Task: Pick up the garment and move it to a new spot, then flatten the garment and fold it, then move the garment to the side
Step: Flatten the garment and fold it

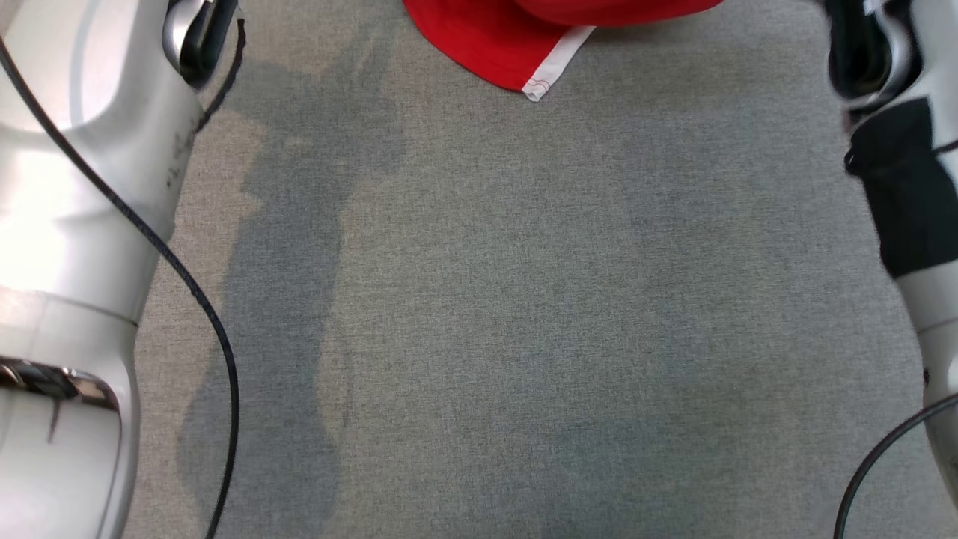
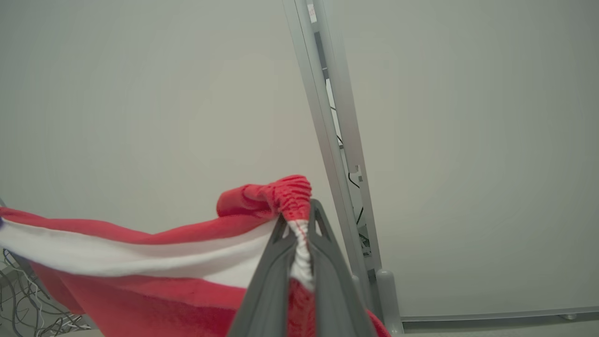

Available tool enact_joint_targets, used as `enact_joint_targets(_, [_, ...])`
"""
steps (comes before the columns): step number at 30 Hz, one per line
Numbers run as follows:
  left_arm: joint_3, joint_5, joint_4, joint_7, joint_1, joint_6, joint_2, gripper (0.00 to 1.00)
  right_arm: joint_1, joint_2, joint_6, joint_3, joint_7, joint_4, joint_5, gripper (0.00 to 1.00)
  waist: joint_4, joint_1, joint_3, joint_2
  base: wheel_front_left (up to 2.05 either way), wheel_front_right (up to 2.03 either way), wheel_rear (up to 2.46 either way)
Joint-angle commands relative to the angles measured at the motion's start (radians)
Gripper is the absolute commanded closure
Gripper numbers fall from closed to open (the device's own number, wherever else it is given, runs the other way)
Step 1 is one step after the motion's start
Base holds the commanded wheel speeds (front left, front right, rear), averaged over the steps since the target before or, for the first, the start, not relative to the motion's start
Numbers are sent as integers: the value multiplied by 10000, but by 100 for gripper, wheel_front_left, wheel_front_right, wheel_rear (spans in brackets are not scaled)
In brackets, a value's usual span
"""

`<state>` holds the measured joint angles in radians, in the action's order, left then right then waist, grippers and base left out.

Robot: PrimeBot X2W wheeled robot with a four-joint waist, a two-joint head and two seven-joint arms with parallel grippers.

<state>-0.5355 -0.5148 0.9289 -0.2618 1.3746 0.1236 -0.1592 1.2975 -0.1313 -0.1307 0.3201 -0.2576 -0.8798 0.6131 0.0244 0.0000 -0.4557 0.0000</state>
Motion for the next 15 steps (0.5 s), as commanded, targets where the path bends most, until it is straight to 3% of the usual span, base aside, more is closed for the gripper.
enact_joint_targets(1, [194, -111, -233, -45, -435, 54, -24, 100, -440, -100, -1, 209, -78, -61, 129, 100, -25, 0, -43, 0, 0, 0, 0])
enact_joint_targets(9, [1264, 347, -2906, -40, -4318, -191, -75, 100, -3458, -616, -1, 1210, -76, 959, 1172, 100, -48, 0, 148, 0, 0, 0, 0])
enact_joint_targets(15, [1605, 728, -4800, -39, -7391, -431, -243, 100, -5944, -959, -1, 1231, -77, 2023, 1851, 100, -59, 0, 721, 0, 0, 0, 0])
